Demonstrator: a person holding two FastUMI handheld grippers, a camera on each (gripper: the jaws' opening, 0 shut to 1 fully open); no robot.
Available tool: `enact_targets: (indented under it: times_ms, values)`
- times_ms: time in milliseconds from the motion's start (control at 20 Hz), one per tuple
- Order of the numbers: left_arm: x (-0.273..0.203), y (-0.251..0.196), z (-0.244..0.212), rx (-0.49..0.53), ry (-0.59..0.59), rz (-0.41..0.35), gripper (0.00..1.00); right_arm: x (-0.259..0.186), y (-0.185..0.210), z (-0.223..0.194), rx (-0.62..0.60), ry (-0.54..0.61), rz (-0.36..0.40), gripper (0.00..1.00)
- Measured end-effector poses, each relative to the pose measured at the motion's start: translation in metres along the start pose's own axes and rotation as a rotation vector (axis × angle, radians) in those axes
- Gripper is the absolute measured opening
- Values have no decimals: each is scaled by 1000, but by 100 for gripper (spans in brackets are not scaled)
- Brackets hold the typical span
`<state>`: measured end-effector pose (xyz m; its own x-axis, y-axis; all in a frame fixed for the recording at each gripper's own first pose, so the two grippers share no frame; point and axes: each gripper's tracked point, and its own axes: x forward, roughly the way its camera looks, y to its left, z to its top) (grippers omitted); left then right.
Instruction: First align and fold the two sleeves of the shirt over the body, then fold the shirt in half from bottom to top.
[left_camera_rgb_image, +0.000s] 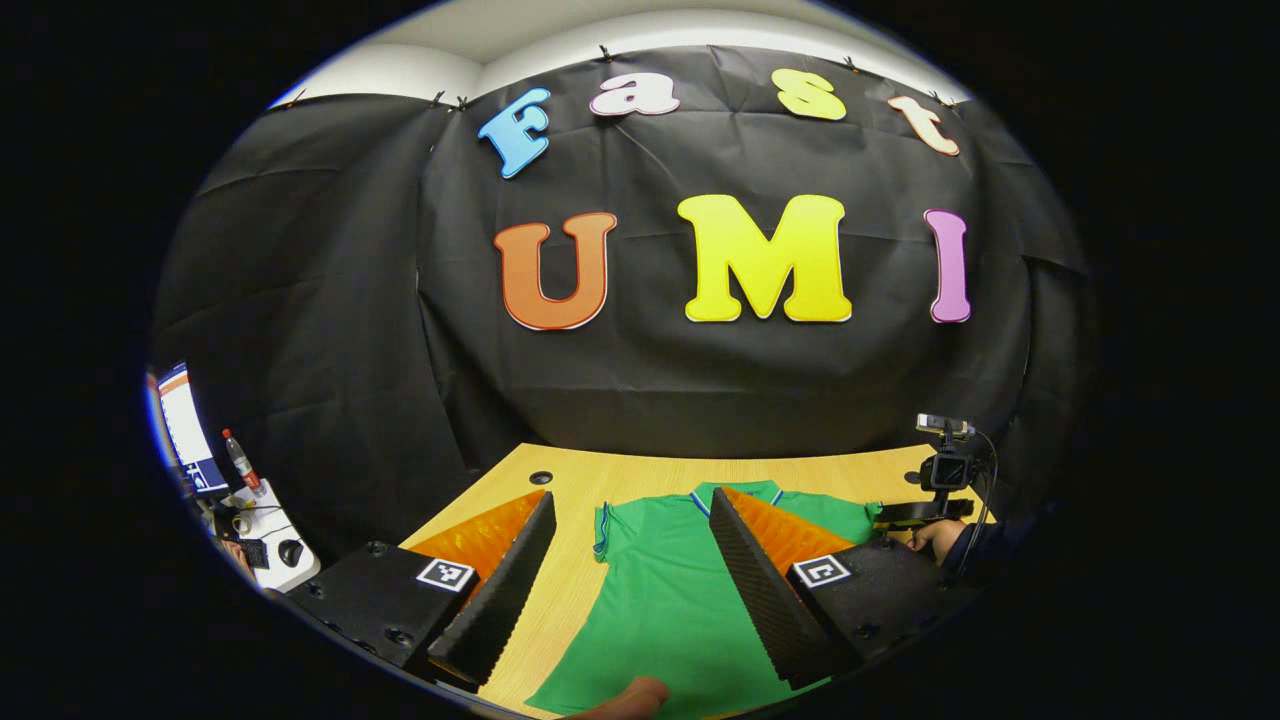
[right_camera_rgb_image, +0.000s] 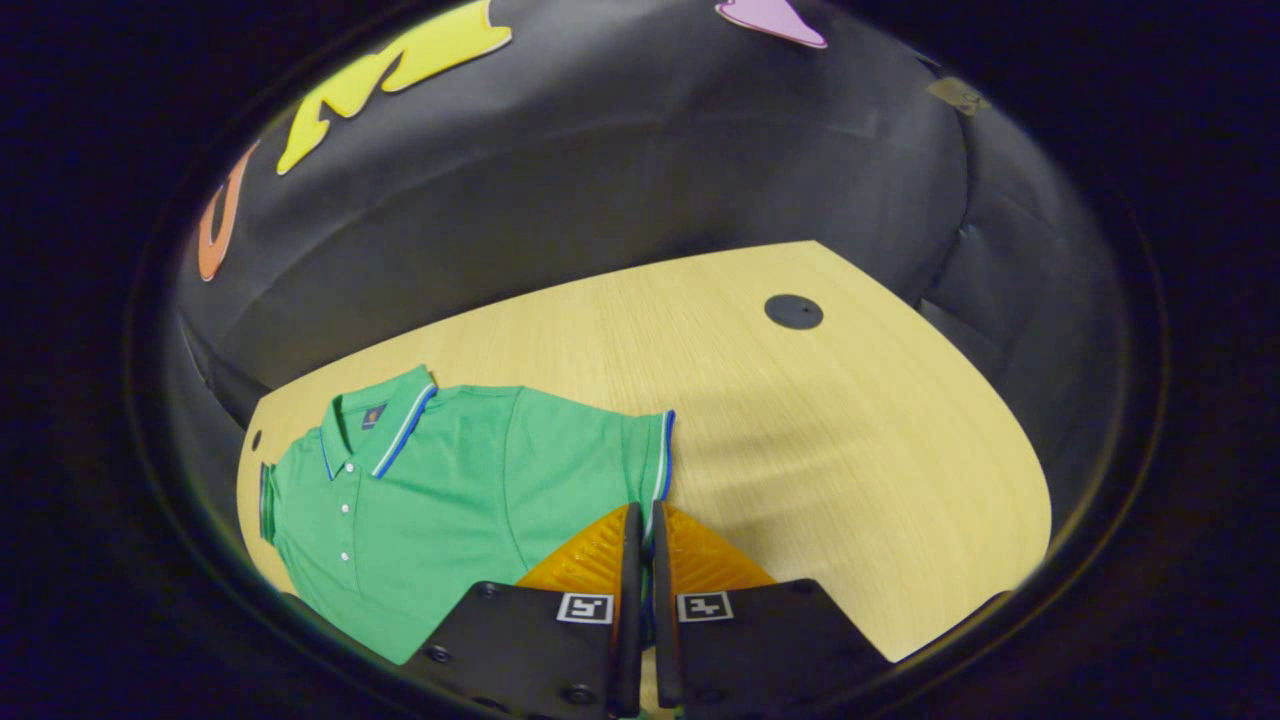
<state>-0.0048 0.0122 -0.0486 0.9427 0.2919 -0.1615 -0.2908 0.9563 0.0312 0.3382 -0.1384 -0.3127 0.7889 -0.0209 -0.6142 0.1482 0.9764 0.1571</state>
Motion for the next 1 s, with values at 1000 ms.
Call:
enact_targets:
  times_ms: [1000]
  values:
    - [0, 53, -17, -85, 31, 84, 100, -21, 141, -27, -281, -8, 182, 8]
